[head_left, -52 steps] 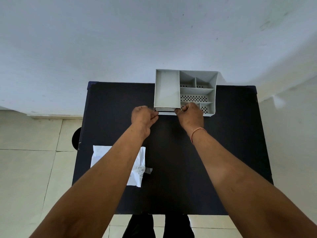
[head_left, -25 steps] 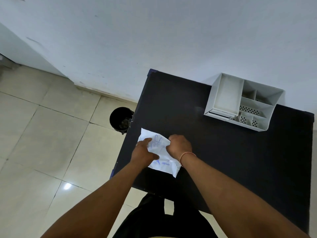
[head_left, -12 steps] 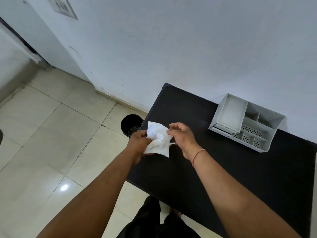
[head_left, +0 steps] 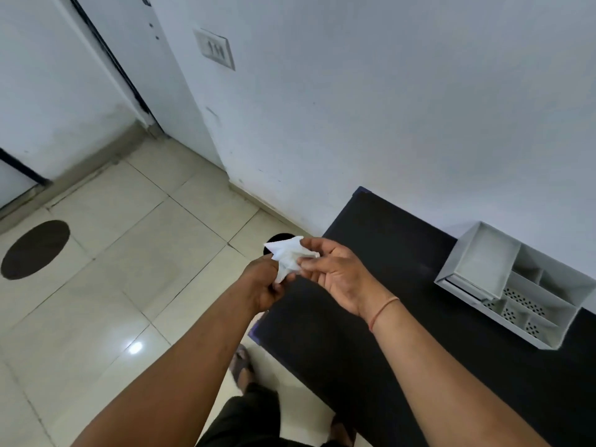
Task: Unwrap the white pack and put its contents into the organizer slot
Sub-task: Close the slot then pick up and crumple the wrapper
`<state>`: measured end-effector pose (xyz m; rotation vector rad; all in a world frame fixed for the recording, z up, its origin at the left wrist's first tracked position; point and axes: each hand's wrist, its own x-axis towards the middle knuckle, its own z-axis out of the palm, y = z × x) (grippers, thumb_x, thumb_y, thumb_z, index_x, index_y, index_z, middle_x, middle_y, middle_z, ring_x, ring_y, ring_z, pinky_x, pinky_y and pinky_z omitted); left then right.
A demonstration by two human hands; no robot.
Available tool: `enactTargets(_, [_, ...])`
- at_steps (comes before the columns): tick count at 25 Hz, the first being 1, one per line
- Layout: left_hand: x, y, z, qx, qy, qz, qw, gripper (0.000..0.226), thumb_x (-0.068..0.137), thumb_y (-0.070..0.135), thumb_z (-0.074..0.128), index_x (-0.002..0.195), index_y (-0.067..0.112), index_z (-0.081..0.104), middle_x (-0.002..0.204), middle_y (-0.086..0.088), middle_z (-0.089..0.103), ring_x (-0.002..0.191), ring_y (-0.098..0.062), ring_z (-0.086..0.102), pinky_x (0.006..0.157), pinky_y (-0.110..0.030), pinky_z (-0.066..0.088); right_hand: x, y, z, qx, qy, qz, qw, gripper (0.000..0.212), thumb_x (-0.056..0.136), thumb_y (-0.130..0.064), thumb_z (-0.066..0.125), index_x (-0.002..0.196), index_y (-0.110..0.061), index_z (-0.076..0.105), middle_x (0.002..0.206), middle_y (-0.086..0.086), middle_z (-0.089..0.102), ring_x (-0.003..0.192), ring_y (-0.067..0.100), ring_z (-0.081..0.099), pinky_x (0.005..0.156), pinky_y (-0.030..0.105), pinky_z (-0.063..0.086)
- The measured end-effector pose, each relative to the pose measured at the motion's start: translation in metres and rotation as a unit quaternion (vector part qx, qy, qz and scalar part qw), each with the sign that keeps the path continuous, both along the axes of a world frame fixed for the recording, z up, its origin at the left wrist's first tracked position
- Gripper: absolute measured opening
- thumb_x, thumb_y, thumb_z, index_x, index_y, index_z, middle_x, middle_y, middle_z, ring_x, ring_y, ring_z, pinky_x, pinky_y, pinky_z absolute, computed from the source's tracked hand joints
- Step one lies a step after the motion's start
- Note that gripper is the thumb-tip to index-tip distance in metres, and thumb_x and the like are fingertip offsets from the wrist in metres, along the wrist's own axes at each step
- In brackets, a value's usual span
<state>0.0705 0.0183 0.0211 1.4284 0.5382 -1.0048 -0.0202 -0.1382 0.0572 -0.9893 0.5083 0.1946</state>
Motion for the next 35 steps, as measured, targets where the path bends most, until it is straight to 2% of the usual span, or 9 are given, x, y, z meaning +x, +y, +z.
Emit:
enactTargets(2, [0.026,0.01,0.009,-0.007,-0.011,-0.034,0.999,0.034,0.105,0.007,0.043,0.125,0.011,0.07,0.089,-0.011,0.081,0.063,-0.019,0.073,0.046,-0.024,0.053,0.031,0.022,-0.002,-0.217,0.028,0.02,0.975,0.038,0.081,-0.001,0.08,0.117,-0.015,0.074,0.119,0.008,0.071,0.098,0.018,0.072,0.068,0.016,0.058])
enactTargets(4, [0.06,0.025,0.016,-0.054,-0.022,-0.087,0.995,0.033,0.105,0.008,0.047,0.13,0.011,0.068,0.105,-0.018,0.083,0.086,-0.032,0.081,0.07,-0.036,0.067,0.07,0.046,-0.01,-0.371,0.058,-0.028,0.927,0.026,0.083,-0.012,0.081,0.108,-0.019,0.075,0.109,-0.002,0.071,0.092,0.011,0.07,0.063,0.013,0.055])
enactTargets(8, [0.145,0.068,0.023,-0.059,-0.093,-0.236,0.966,0.033,0.102,0.028,0.065,0.134,0.026,0.067,0.123,-0.015,0.08,0.113,-0.035,0.077,0.085,-0.04,0.066,0.153,0.086,-0.032,-0.462,0.094,-0.099,0.876,0.011,0.084,-0.028,0.081,0.093,-0.023,0.078,0.098,-0.007,0.077,0.093,0.013,0.072,0.085,0.03,0.061])
enactTargets(14, [0.249,0.101,0.017,-0.002,-0.201,-0.243,0.949,0.038,0.089,-0.006,0.07,0.123,0.01,0.074,0.115,-0.021,0.078,0.09,-0.027,0.079,0.062,-0.026,0.063,0.234,0.136,-0.029,-0.364,0.135,-0.151,0.909,0.006,0.083,-0.021,0.081,0.088,-0.023,0.08,0.091,-0.007,0.079,0.09,0.015,0.075,0.083,0.033,0.063])
enactTargets(19, [0.315,0.081,0.005,0.006,-0.138,-0.266,0.954,0.035,0.085,-0.01,0.067,0.114,0.007,0.078,0.11,-0.024,0.081,0.081,-0.03,0.08,0.058,-0.027,0.062,0.269,0.124,-0.029,-0.229,0.097,-0.154,0.956,0.058,0.083,-0.008,0.078,0.134,-0.03,0.061,0.119,0.002,0.068,0.098,0.023,0.075,0.077,0.037,0.066])
enactTargets(21, [0.336,0.064,-0.004,-0.003,-0.105,-0.318,0.942,0.032,0.087,-0.008,0.067,0.113,0.006,0.077,0.11,-0.023,0.082,0.079,-0.027,0.081,0.061,-0.028,0.062,0.281,0.109,-0.042,-0.233,0.104,-0.152,0.955,0.051,0.081,-0.007,0.081,0.128,-0.025,0.07,0.117,0.008,0.072,0.094,0.025,0.076,0.072,0.036,0.065])
enactTargets(27, [0.389,0.011,-0.081,-0.008,-0.026,-0.305,0.952,0.018,0.097,0.016,0.071,0.114,0.013,0.077,0.12,-0.014,0.079,0.109,-0.039,0.078,0.088,-0.049,0.066,0.317,0.065,-0.134,-0.214,0.252,-0.345,0.878,0.021,0.081,-0.004,0.082,0.101,-0.012,0.082,0.097,0.008,0.08,0.085,0.028,0.078,0.075,0.043,0.067])
enactTargets(32, [0.429,-0.024,-0.209,0.099,-0.002,-0.347,0.933,0.013,0.102,0.017,0.066,0.11,0.015,0.076,0.127,-0.012,0.071,0.1,-0.028,0.07,0.08,-0.041,0.06,0.343,0.051,-0.273,-0.172,0.399,-0.383,0.815,0.025,0.082,-0.005,0.073,0.073,-0.028,0.072,0.083,-0.001,0.074,0.081,0.027,0.077,0.078,0.042,0.067])
enactTargets(35, [0.446,-0.036,-0.288,0.125,-0.011,-0.401,0.908,0.027,0.098,0.022,0.072,0.123,0.01,0.075,0.125,-0.01,0.071,0.107,-0.027,0.068,0.087,-0.043,0.057,0.353,0.052,-0.379,-0.102,0.435,-0.339,0.828,0.034,0.078,-0.014,0.066,0.11,-0.017,0.079,0.105,0.005,0.076,0.095,0.026,0.074,0.093,0.042,0.062])
